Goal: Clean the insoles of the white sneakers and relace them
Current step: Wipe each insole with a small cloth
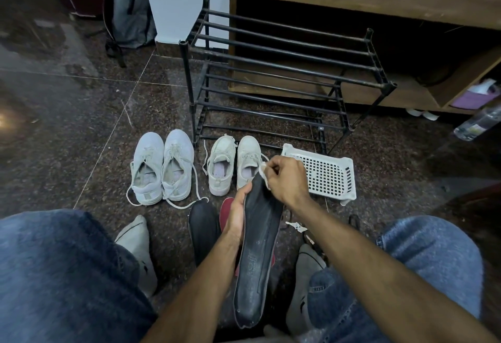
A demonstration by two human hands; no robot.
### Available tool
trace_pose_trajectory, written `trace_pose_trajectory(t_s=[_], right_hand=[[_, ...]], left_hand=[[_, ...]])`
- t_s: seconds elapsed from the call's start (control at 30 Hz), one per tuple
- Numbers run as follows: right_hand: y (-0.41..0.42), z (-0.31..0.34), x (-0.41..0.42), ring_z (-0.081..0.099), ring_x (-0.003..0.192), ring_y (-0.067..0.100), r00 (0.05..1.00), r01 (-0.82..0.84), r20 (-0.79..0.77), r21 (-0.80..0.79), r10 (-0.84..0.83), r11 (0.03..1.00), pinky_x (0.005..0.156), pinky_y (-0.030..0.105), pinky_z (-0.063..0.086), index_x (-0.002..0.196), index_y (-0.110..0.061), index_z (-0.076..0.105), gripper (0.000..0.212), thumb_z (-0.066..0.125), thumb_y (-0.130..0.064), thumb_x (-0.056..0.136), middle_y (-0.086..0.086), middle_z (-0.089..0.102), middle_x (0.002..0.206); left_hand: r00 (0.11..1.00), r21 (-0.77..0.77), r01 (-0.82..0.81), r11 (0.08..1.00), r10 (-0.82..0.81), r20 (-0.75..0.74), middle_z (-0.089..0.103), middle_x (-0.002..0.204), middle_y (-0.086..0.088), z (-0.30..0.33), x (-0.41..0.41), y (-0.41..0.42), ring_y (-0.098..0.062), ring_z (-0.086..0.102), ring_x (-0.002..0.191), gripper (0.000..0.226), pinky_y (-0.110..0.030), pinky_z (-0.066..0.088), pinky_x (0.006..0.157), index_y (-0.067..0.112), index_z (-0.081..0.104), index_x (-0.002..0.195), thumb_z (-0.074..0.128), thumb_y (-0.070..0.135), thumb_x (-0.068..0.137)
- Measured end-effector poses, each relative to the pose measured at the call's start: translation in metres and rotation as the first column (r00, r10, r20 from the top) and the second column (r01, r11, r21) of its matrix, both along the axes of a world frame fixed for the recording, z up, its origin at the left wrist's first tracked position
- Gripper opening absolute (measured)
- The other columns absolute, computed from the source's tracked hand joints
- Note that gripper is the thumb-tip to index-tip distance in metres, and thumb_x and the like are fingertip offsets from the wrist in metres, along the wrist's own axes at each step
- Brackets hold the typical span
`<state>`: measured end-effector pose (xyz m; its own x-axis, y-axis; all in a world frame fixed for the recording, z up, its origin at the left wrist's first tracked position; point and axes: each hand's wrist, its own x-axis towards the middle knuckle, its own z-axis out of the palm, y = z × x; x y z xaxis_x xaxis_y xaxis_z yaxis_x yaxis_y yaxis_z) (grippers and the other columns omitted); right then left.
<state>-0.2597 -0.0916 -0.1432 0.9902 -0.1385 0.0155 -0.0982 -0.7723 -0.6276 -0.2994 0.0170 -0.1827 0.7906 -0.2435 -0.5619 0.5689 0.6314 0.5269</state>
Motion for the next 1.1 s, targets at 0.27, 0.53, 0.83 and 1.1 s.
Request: trace_pose_trajectory(t_s=[0.27,0.53,0.83,1.1], right_hand=[[0.004,-0.008,-0.006,0.063,0.073,0.022,0.999,-0.033,0.029,-0.078,0.036,0.996,0.068,0.031,0.052,0.082,-0.017,0.069,0.01,0.061,-0.016,0.088,0.003,0.071,0.084],[0.019,-0.003,-0.042,0.059,0.072,0.019,0.976,-0.216,0.012,-0.065,0.217,0.974,0.067,0.03,0.048,0.083,-0.013,0.069,0.01,0.061,-0.013,0.089,0.001,0.067,0.086],[0.042,-0.005,-0.03,0.062,0.078,0.028,0.993,-0.069,0.085,-0.109,0.078,0.992,0.068,0.035,0.05,0.09,-0.012,0.067,0.01,0.059,-0.017,0.089,0.005,0.068,0.091],[0.039,-0.004,-0.065,0.064,0.063,0.012,0.968,-0.215,-0.114,0.094,0.225,0.972,0.093,0.046,0.051,0.071,-0.024,0.069,0.018,0.063,-0.012,0.084,-0.013,0.067,0.067]], left_hand=[[1.0,0.091,-0.01,0.996,0.011,-0.018,0.072,0.073,-0.01,-0.001,-0.001,-0.003,-0.019,0.068,0.074,0.052,-0.027,0.055,0.071,0.008,0.077,0.075,0.037,0.025,0.102],[0.998,0.145,-0.054,0.988,0.051,0.022,0.064,0.054,0.0,-0.002,0.005,-0.001,-0.009,0.064,0.06,0.052,-0.015,0.051,0.053,0.006,0.066,0.071,0.027,0.013,0.104],[0.989,0.121,-0.146,0.982,0.147,0.003,0.065,0.062,-0.004,0.006,0.014,0.007,-0.004,0.066,0.054,0.041,-0.015,0.052,0.054,0.005,0.055,0.085,0.023,0.019,0.106],[0.982,-0.003,-0.182,0.983,0.182,0.044,0.07,0.061,-0.003,0.009,0.009,0.012,-0.011,0.068,0.059,0.07,-0.017,0.052,0.05,0.01,0.073,0.052,0.029,0.024,0.103]])
